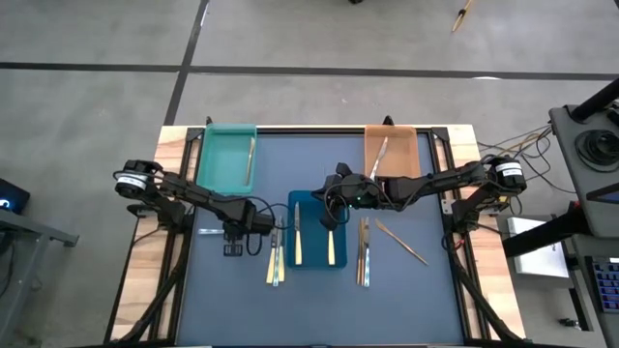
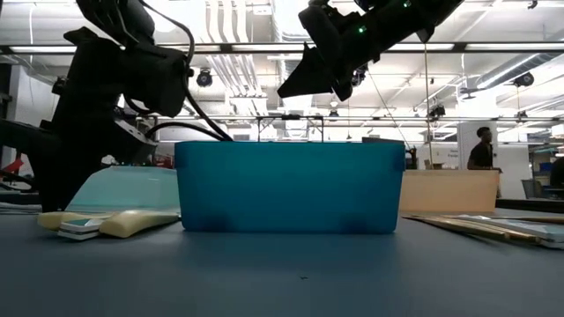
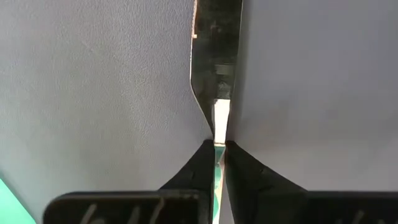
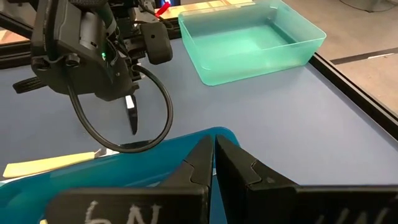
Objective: Sort silverware by color (type)
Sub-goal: Put the left blue and white knife into the orange bin
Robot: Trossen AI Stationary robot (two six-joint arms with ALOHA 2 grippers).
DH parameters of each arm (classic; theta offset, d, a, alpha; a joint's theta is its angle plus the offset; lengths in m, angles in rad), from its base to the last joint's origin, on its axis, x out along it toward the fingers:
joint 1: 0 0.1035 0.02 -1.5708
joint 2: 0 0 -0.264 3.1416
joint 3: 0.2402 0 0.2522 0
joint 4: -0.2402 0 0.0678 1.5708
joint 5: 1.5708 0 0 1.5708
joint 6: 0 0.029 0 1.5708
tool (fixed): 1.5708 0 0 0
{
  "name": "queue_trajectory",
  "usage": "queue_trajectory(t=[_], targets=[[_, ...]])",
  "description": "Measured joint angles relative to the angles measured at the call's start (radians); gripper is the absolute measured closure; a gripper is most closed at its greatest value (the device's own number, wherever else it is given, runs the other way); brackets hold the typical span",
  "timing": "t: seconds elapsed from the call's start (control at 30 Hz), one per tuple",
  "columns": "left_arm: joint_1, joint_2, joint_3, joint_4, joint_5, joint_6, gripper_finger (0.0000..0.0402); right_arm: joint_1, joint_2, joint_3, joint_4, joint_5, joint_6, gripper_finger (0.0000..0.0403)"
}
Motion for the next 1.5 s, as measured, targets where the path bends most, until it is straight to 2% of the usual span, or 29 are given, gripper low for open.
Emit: queue_trajectory(t=[0.23, 0.33, 0.63, 0.8, 1.0, 1.13, 1.3, 1.5], targets=[[0.000, -0.038, -0.004, -0.009, -0.007, -0.014, 0.0398, 0.000, 0.000, 0.000, 0.000, 0.000, 0.000, 0.0394], [0.002, -0.084, -0.010, -0.027, -0.049, -0.031, 0.0399, 0.000, 0.000, 0.000, 0.000, 0.000, 0.000, 0.0394], [0.001, -0.292, -0.007, -0.025, -0.031, -0.092, 0.0400, 0.000, 0.000, 0.000, 0.000, 0.000, 0.000, 0.0394], [0.001, -0.440, -0.006, 0.012, -0.058, -0.088, 0.0401, 0.000, 0.000, 0.000, 0.000, -0.006, -0.004, 0.0394], [0.001, -0.617, -0.006, 0.289, -0.056, 0.014, 0.0401, 0.007, 0.000, -0.002, 0.002, -0.085, -0.053, 0.0394], [0.001, -0.693, -0.015, 0.523, 0.002, 0.126, 0.0401, 0.013, 0.000, -0.002, 0.032, -0.087, -0.067, 0.0394], [0.001, -0.725, -0.035, 0.774, 0.156, 0.284, 0.0401, 0.023, 0.000, -0.002, 0.084, -0.099, -0.088, 0.0394], [0.001, -0.690, -0.042, 0.939, 0.291, 0.360, 0.0401, 0.037, 0.000, -0.002, 0.191, -0.228, -0.141, 0.0394]])
